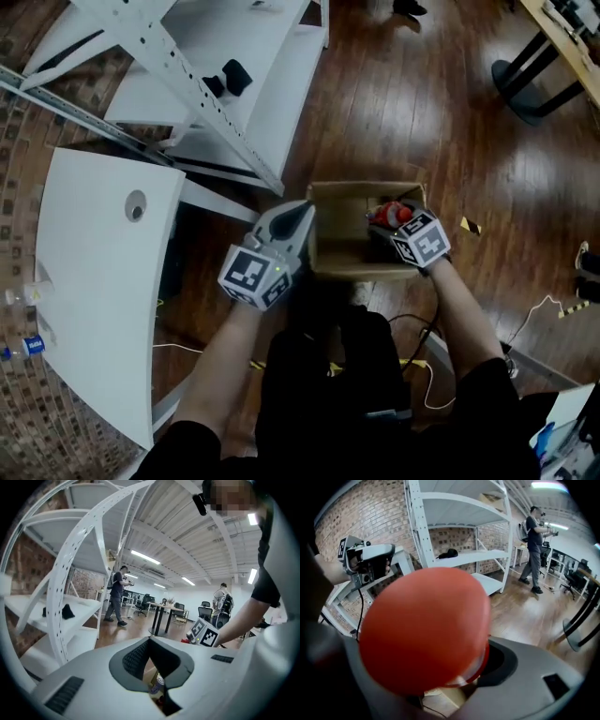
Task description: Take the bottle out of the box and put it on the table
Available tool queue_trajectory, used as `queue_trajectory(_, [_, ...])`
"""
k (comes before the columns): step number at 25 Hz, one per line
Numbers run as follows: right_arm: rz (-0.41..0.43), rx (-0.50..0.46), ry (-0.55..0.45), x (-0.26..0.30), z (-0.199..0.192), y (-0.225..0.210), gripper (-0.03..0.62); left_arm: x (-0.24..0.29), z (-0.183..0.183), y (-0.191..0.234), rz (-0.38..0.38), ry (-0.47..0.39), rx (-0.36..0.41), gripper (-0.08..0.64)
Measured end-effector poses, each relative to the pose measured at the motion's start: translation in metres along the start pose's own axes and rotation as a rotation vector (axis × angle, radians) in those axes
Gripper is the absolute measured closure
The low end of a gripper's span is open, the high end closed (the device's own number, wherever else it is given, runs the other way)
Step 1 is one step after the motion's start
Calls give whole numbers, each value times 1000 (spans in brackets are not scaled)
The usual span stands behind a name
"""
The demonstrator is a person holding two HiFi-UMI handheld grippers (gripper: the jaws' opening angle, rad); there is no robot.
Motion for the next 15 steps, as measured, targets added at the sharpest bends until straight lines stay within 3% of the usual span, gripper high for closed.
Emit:
queue_trajectory(2, [-23, 9, 17, -46, 16, 0, 253, -7, 39, -14, 7, 19, 52, 558])
queue_trajectory(4, [-37, 26, 27, -94, 34, 9, 253, -22, 79, -25, 23, 28, 53, 558])
queue_trajectory(6, [-38, 35, 22, -150, 58, 32, 253, -45, 118, -36, 42, 31, 33, 558])
queue_trajectory(9, [-36, 34, 1, -223, 87, 75, 253, -88, 171, -54, 92, 38, 63, 558])
queue_trajectory(15, [-14, -75, -111, -305, 173, 137, 253, -154, 272, -82, 142, -113, 139, 558])
Point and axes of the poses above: the fingertips, and each gripper's own axes: x forward along the fingers, y to its left, z out of its top, the point moved 2 cm from there along -x, backward along the fingers, and after that the axes turned 4 degrees about y, right-handed, at the moved point
